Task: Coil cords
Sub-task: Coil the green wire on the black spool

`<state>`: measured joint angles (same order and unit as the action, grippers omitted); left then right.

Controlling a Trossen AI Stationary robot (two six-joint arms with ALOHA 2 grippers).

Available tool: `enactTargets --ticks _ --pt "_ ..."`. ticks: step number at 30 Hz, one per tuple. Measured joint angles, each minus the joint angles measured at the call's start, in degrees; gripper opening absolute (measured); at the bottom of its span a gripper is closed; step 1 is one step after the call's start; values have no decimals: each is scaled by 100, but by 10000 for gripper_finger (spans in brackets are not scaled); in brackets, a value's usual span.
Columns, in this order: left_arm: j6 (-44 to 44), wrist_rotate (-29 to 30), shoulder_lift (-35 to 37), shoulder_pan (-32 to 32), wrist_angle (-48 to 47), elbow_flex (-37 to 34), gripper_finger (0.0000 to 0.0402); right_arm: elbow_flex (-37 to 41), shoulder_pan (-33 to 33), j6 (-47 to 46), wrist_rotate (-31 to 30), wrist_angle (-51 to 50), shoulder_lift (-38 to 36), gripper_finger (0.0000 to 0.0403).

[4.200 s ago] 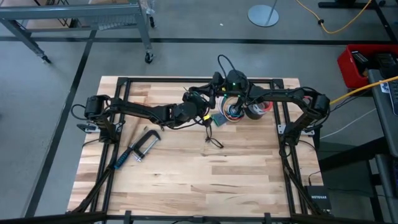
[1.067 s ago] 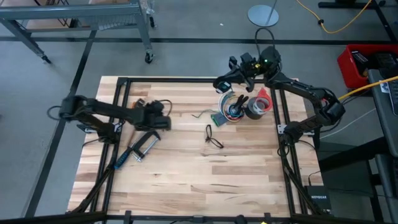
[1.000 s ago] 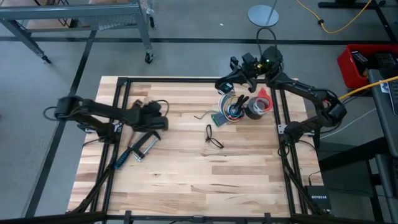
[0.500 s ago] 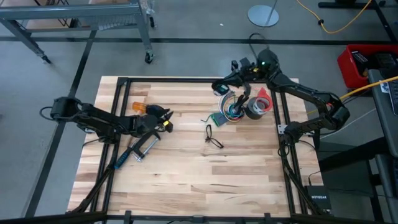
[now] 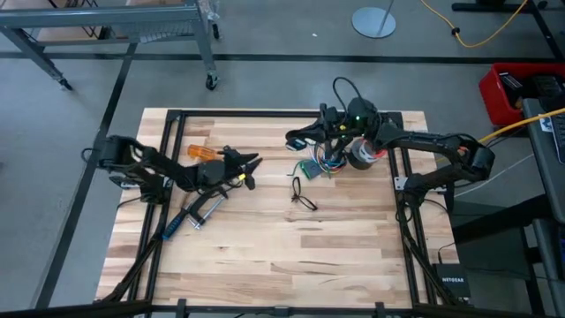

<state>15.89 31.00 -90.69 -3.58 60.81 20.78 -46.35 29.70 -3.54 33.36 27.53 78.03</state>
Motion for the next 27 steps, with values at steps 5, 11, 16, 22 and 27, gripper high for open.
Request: enactTargets --ticks 5,11,16,22,27 --pt "-310 -118 -790 20 145 734 111 0 -326 -47 -290 1134 349 3" --pt "-738 -111 -1596 20 165 1753 111 0 -434 -54 -779 1508 588 3" --pt "-755 -160 -2050 20 163 2431 111 0 -419 -40 -894 1732 591 3" --pt "-701 -634 -2440 20 151 3029 111 0 -421 241 -1091 1984 589 3" --pt "-531 -980 -2610 24 137 3371 111 -4 -421 402 -1173 2086 587 3"
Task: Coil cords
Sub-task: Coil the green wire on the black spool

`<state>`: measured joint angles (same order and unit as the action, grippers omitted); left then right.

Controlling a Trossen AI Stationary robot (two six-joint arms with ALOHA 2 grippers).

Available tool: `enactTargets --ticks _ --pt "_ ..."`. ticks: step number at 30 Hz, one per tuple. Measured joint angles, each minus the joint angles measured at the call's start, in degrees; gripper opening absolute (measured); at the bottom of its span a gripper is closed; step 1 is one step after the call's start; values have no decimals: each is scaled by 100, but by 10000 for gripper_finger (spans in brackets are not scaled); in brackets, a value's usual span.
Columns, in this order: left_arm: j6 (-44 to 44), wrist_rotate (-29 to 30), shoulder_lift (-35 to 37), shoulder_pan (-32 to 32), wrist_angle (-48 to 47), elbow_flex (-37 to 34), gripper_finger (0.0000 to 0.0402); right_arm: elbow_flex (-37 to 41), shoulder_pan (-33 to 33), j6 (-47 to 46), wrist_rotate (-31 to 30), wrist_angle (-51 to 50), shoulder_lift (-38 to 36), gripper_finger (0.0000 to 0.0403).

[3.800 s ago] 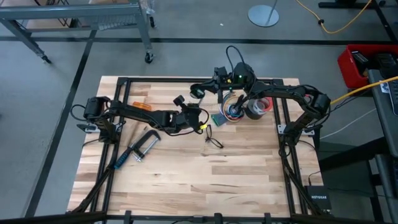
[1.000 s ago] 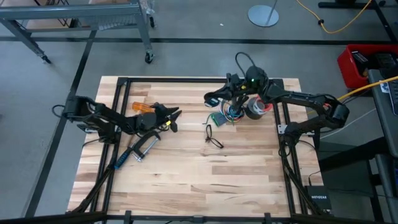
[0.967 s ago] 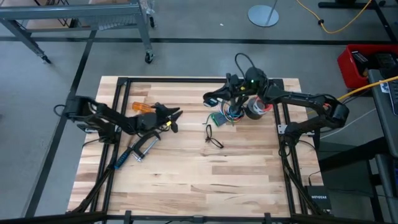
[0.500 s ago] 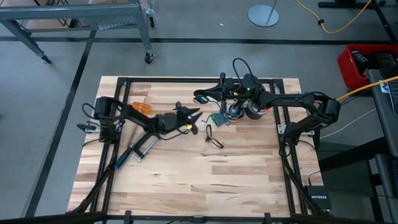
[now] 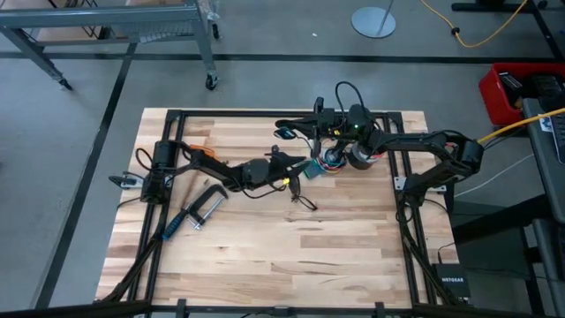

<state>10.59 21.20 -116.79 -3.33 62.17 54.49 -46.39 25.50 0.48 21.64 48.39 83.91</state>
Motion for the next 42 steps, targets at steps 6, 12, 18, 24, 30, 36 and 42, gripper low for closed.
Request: enactTargets --ticks 6,12,18,24,30,36,42 --pt "126 -195 -7 2 -150 164 111 0 -1 23 -7 26 1 3" --pt "421 -193 -9 0 -343 189 111 0 -4 17 102 304 -1 3" --pt "402 -195 -12 2 -304 189 111 -2 -4 12 106 502 -1 3" --pt "426 -318 -12 0 -300 192 111 -2 -4 10 106 571 -1 3" --pt "240 -479 -9 2 -320 407 111 -2 -4 7 107 611 -1 3" --pt "245 -475 -9 -15 -558 502 111 -2 -4 7 108 625 -1 3" --pt "444 -475 -9 -15 -809 504 94 -2 -4 7 113 730 -1 3"
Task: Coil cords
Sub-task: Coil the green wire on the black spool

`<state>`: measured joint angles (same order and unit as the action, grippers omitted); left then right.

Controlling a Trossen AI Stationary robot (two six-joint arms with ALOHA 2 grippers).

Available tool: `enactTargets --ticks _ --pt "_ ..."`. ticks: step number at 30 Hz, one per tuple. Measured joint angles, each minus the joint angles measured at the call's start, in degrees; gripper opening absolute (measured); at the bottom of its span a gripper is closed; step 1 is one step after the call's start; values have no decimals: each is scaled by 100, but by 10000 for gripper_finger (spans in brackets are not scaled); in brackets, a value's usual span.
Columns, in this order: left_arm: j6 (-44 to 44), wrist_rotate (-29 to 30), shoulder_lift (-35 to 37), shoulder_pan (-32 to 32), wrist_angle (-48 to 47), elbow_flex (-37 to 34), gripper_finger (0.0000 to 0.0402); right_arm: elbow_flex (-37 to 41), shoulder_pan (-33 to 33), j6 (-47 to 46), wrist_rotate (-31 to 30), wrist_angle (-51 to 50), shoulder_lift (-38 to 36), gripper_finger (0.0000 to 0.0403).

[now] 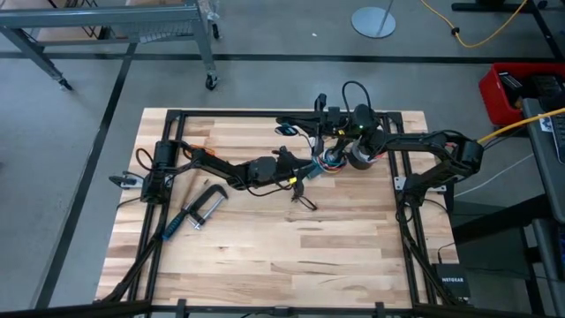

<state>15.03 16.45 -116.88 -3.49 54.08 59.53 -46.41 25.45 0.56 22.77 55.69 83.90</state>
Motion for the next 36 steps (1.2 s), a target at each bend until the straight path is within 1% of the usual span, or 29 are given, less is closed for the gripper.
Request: enactTargets --ticks 6,12,15,18,22,26,30,33,36 --pt "-99 0 0 0 4 0 66 0 0 -2 37 4 0 3" --pt "-175 30 0 0 -4 0 8 0 0 -2 37 -3 0 3" --pt "-167 121 0 0 -115 0 8 0 2 -2 41 -27 0 3" --pt "-13 399 1 12 -390 2 4 0 22 -12 42 -174 -20 3" --pt "220 736 120 13 -1118 0 2 -4 209 -11 126 -858 -161 3" --pt "235 850 342 13 -1956 1 2 -4 472 -1 234 -1550 -319 3" --pt "488 1068 609 13 -3028 2 1 -7 677 129 439 -2157 -503 3" --pt "715 1275 709 13 -3829 2 1 -7 782 144 717 -2558 -566 3" --pt "876 1391 713 6 -4219 0 1 -7 801 131 1061 -2763 -570 3"
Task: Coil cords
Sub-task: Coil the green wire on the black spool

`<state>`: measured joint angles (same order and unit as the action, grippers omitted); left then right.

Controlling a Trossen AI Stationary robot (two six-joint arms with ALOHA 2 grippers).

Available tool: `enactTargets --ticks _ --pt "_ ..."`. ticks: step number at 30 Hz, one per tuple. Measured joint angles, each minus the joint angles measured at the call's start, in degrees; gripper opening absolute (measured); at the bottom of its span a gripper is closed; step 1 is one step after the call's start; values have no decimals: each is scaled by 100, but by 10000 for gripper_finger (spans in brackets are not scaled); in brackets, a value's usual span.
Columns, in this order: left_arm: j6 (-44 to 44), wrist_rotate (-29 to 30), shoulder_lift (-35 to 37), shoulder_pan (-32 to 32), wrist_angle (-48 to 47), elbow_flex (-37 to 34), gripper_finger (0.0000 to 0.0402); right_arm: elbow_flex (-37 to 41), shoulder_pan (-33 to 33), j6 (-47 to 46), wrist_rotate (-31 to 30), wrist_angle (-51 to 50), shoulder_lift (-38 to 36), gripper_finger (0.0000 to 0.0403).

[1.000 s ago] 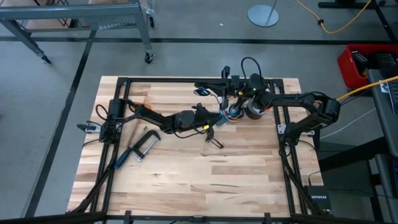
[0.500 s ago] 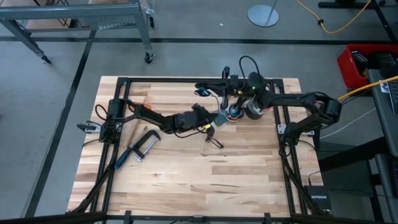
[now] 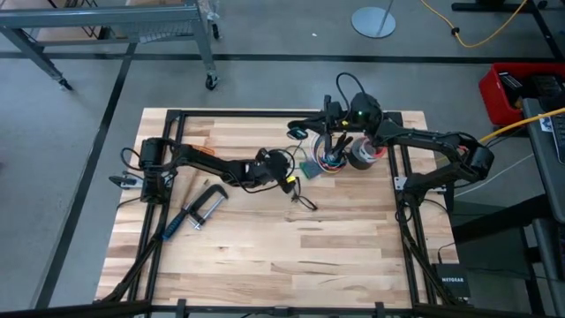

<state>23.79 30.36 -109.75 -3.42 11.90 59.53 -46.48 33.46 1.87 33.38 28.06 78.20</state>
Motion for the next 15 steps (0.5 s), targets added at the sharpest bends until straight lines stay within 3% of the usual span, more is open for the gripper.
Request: enactTargets --ticks 10,15 --pt "192 96 198 -2 -1082 0 0 0 -1 357 217 -1188 -5 3" --pt "235 119 440 -2 -1573 -2 0 0 -7 783 -98 -1895 -5 3"
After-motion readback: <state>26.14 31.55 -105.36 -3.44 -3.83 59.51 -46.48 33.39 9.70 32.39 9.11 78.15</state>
